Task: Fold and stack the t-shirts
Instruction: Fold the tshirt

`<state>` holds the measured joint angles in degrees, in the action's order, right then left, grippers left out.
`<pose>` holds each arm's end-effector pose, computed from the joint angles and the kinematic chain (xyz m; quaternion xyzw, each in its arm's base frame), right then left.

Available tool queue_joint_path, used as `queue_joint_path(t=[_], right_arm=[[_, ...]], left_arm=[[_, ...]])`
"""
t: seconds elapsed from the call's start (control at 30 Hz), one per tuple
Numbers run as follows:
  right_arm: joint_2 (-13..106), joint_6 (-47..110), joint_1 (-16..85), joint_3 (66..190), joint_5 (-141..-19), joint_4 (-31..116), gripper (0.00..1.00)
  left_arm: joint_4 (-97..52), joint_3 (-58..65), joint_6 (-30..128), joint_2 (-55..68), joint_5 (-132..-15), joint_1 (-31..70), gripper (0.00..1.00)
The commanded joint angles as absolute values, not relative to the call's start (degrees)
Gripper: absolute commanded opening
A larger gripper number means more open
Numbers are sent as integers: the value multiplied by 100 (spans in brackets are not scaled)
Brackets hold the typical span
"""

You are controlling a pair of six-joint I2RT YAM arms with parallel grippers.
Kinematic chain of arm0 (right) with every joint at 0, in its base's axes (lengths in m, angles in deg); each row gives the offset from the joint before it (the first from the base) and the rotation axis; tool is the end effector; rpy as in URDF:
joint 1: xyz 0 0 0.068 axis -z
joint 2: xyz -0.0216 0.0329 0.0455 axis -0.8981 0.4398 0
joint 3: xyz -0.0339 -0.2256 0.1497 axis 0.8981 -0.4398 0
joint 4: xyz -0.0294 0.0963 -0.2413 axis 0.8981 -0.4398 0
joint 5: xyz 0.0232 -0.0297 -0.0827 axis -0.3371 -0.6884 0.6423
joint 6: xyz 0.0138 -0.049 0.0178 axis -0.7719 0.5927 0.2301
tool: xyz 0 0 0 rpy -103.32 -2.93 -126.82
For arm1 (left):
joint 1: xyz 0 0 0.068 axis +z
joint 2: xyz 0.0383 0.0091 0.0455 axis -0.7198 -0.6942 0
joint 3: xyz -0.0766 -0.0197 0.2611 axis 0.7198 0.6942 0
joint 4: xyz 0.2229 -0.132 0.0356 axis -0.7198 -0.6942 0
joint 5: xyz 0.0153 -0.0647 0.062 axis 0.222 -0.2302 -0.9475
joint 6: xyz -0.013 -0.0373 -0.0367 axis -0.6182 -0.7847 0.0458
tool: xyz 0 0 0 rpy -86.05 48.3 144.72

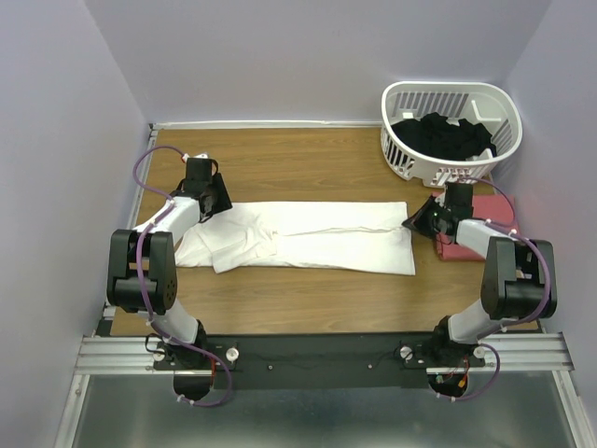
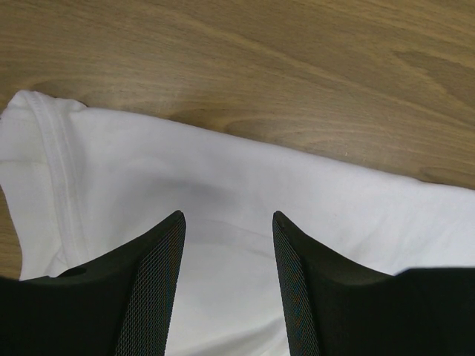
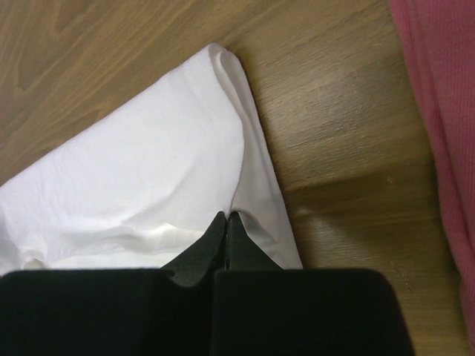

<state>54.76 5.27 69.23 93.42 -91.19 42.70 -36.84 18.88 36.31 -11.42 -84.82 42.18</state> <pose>0.2960 -0.0161 0.1543 0.2490 0.8907 0.2307 0.3024 0.3391 -0.0209 0.1998 -0.1711 0.9190 -0.0605 0.3500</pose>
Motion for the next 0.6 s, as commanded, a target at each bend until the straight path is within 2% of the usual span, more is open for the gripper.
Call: queue_joint_path(t=[0.0, 0.43, 0.57], right_arm=[[5274, 532, 6971, 9306, -8985, 4332, 1], [5098, 488, 6971, 9798, -9029, 3357, 1], [5281, 567, 6962, 9956, -8880, 3068, 7]], left_arm=[[-3625, 1881, 3681, -1175, -8608, 4208, 59], [-3661, 1854, 3690, -1219, -8660, 4208, 59], [-3696, 1819, 3690, -1263, -8599, 4208, 59]])
